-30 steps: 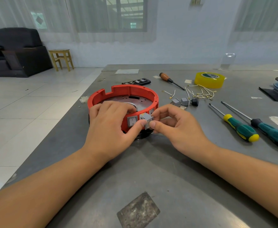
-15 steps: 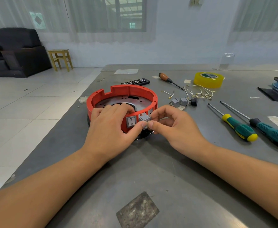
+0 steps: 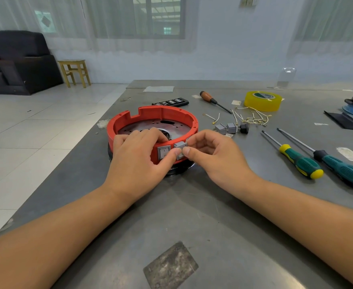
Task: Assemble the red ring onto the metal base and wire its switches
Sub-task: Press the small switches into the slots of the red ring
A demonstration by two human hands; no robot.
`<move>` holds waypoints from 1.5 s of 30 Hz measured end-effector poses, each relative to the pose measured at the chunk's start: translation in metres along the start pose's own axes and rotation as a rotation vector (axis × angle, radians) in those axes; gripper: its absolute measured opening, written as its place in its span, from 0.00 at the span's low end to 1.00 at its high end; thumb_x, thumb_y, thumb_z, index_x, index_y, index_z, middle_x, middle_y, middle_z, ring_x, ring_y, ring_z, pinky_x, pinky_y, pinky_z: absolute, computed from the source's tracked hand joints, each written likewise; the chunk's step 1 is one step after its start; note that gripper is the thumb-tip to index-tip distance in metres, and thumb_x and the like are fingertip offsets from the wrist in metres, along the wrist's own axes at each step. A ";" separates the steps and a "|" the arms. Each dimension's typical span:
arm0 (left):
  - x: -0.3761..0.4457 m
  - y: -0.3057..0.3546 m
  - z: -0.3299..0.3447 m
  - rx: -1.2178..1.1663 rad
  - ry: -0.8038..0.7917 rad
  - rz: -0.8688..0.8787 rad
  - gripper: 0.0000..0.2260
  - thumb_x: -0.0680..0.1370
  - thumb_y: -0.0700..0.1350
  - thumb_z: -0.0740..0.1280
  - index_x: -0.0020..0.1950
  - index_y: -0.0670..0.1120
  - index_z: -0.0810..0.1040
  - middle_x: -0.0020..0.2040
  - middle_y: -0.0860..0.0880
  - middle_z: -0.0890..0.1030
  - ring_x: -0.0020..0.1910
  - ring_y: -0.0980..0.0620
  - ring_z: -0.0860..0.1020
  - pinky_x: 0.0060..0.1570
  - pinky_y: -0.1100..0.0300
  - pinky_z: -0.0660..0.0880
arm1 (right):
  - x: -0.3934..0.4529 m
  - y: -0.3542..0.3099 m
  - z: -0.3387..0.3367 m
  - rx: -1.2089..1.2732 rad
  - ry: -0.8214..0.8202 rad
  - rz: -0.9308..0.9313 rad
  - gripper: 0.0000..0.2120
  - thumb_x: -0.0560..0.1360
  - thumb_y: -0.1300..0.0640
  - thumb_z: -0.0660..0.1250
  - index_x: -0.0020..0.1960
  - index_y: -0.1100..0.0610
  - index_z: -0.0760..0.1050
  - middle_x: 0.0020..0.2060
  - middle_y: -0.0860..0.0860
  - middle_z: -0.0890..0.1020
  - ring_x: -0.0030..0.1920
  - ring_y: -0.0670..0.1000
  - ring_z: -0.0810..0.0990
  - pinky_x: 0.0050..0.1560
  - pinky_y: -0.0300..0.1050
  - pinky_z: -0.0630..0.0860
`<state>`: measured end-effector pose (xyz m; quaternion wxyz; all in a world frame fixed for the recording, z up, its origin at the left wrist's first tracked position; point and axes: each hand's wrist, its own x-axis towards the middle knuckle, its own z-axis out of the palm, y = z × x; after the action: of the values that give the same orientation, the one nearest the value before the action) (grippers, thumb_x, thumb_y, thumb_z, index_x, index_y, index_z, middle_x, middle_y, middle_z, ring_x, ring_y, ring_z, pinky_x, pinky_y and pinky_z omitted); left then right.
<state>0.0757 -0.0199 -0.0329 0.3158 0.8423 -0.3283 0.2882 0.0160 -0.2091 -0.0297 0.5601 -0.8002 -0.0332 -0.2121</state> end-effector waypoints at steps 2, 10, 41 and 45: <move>0.001 0.000 0.001 -0.017 0.006 0.001 0.15 0.78 0.63 0.66 0.51 0.53 0.79 0.45 0.60 0.79 0.46 0.56 0.74 0.56 0.52 0.64 | 0.000 0.001 0.003 -0.019 0.026 -0.001 0.05 0.76 0.57 0.76 0.49 0.51 0.80 0.43 0.49 0.85 0.44 0.49 0.85 0.46 0.41 0.81; 0.001 -0.008 -0.006 -0.115 -0.035 0.045 0.15 0.77 0.63 0.63 0.47 0.52 0.77 0.43 0.61 0.78 0.46 0.56 0.74 0.57 0.46 0.66 | 0.006 0.001 -0.012 -0.460 -0.077 -0.268 0.18 0.77 0.44 0.72 0.65 0.44 0.78 0.66 0.39 0.73 0.64 0.36 0.72 0.59 0.23 0.65; 0.000 -0.011 0.002 -0.007 0.001 0.015 0.14 0.78 0.63 0.64 0.51 0.53 0.76 0.45 0.62 0.75 0.51 0.56 0.71 0.56 0.56 0.58 | 0.019 0.024 -0.026 -0.507 0.072 -0.326 0.13 0.81 0.51 0.68 0.64 0.52 0.75 0.62 0.45 0.73 0.53 0.43 0.76 0.54 0.29 0.69; -0.002 -0.010 0.001 0.004 -0.023 0.029 0.16 0.80 0.60 0.65 0.65 0.57 0.78 0.53 0.62 0.79 0.58 0.55 0.72 0.60 0.55 0.58 | 0.038 0.045 -0.060 -0.885 0.204 -0.230 0.13 0.79 0.55 0.68 0.63 0.54 0.77 0.65 0.50 0.75 0.64 0.55 0.73 0.66 0.50 0.70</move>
<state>0.0823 -0.0136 -0.0383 0.3061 0.8415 -0.3434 0.2834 0.0456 -0.2874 -0.0379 0.1384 -0.9282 0.0272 -0.3444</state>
